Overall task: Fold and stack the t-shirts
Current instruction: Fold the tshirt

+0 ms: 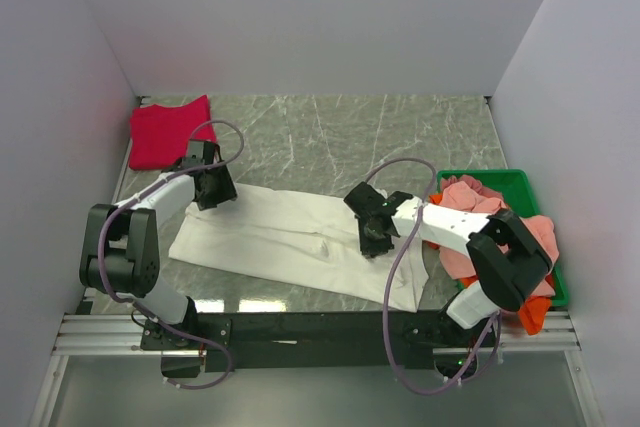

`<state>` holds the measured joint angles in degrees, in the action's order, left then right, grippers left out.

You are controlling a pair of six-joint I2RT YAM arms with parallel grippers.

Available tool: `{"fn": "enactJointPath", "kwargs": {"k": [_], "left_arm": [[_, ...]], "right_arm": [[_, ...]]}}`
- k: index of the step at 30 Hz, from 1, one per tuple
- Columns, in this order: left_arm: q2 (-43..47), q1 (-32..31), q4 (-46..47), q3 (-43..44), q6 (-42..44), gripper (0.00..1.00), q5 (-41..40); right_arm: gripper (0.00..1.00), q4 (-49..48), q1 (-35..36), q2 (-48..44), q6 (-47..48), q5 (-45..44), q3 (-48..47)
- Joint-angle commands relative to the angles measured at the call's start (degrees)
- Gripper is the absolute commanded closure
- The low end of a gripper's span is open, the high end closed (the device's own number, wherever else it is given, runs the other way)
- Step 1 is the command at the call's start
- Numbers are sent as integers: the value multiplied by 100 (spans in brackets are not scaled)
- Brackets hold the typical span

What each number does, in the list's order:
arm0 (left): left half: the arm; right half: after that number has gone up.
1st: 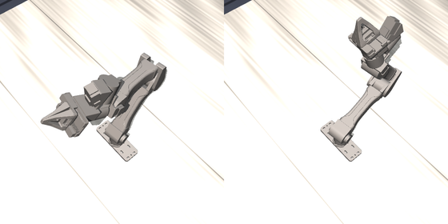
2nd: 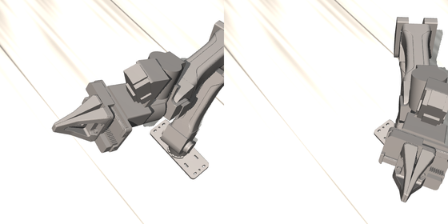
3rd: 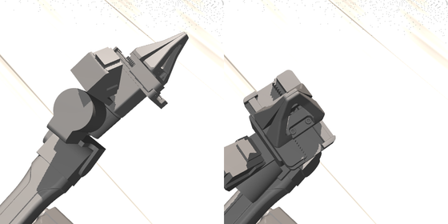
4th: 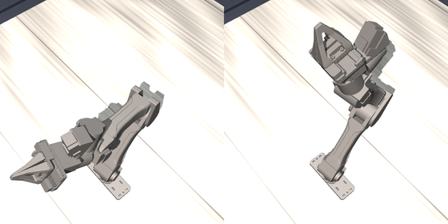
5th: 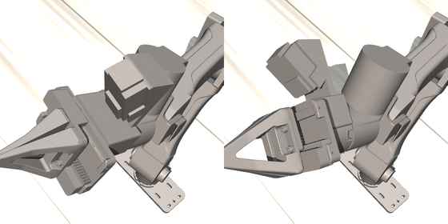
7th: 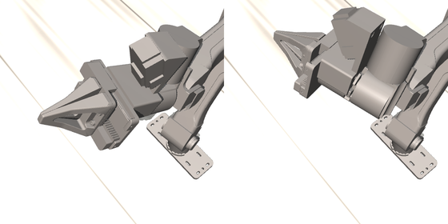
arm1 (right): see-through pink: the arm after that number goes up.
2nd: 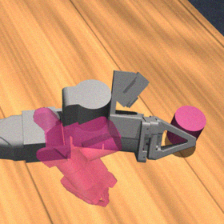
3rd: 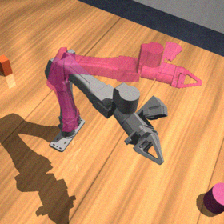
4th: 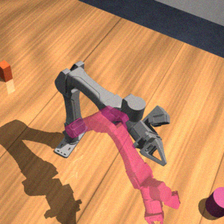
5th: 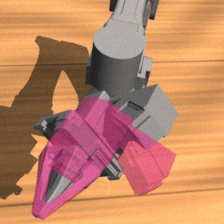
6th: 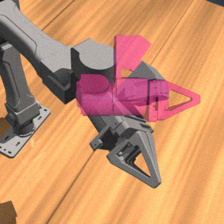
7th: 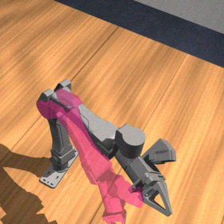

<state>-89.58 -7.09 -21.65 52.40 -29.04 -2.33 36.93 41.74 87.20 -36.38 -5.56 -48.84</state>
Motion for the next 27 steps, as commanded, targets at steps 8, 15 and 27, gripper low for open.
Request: {"fn": "enactJointPath", "kwargs": {"k": [8, 15, 27], "left_arm": [[266, 199, 73, -116, 363, 39, 189], [301, 252, 73, -134, 469, 39, 320], [231, 252, 222, -204, 416, 39, 628]], "right_arm": [[89, 604, 36, -501, -211, -340, -389], [97, 579, 194, -889, -404, 528, -477], [90, 289, 476, -309, -1212, -322, -196]]}}
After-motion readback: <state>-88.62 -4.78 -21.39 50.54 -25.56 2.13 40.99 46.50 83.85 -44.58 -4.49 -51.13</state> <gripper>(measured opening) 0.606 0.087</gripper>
